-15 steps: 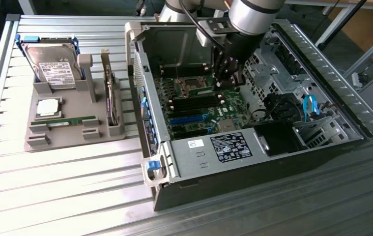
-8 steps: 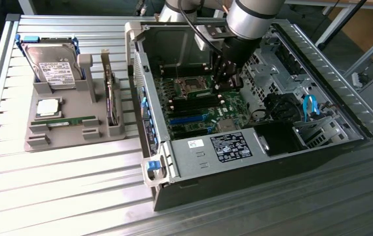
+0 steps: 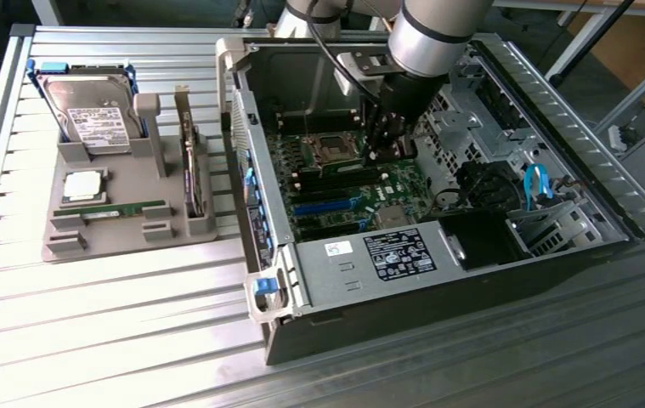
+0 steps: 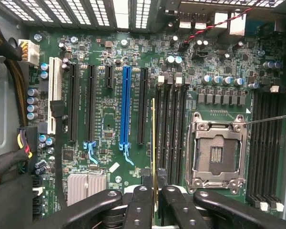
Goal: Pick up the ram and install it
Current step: 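Insert the ram into the slot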
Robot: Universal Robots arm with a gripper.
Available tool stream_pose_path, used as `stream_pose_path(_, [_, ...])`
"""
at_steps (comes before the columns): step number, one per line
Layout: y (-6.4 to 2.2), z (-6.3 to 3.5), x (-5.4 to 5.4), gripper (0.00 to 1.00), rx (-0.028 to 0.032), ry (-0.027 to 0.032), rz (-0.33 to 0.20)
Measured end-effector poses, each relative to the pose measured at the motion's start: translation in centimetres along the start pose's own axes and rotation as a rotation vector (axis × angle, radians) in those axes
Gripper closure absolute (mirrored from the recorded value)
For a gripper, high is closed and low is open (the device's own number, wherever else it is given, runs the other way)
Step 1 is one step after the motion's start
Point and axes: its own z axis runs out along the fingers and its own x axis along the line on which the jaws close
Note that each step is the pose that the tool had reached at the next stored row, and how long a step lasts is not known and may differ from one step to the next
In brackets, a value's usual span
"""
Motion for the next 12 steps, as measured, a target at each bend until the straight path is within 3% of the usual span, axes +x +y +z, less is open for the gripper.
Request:
stream_pose_path(5, [0.07,0.74,0.0,0.87,0.0,0.0001,0.0])
stream_pose_path(12, [1.33,1.69,-0.2,0.87,0.001,-0.0001,0.021])
